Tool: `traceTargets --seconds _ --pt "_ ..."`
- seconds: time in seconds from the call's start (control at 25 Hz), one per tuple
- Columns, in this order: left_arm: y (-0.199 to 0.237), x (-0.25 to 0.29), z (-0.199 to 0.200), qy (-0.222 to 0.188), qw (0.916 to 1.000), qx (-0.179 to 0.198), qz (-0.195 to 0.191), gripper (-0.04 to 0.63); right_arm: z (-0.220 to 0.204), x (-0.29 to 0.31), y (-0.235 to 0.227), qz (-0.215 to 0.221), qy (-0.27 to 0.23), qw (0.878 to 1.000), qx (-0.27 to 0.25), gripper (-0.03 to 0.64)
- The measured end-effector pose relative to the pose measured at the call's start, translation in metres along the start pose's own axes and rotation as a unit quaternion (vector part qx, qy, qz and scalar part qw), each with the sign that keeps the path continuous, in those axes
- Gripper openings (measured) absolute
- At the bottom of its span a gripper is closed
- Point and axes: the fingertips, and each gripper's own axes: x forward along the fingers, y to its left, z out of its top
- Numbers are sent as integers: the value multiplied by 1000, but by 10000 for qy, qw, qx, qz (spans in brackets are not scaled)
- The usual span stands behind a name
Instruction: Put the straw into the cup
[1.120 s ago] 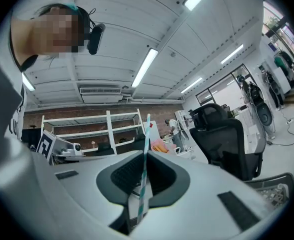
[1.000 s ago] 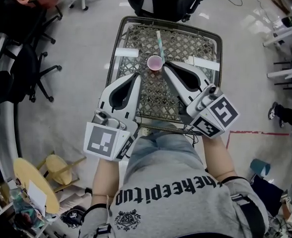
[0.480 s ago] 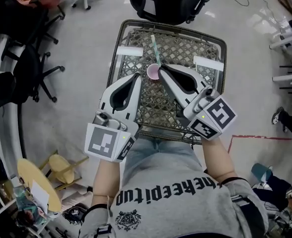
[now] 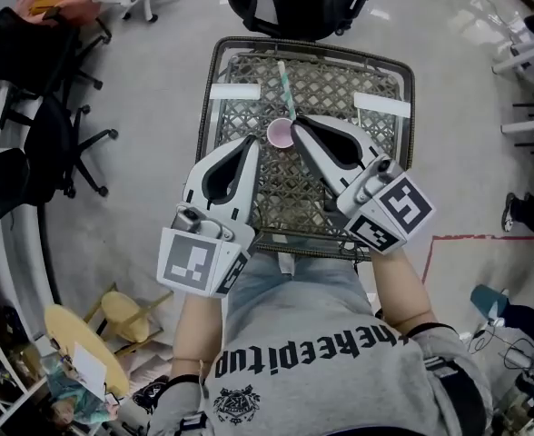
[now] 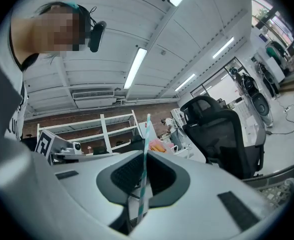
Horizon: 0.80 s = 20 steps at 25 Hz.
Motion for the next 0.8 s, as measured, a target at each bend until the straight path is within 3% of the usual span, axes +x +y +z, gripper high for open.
traceTargets --seconds 0.36,0.8 --pt "15 6 -2 145 9973 28 -716 25 -3 10 -5 -749 -181 9970 17 35" --pt "37 3 -9 313 9871 28 -1568 25 -11 17 -7 -1760 -518 9830 4 35"
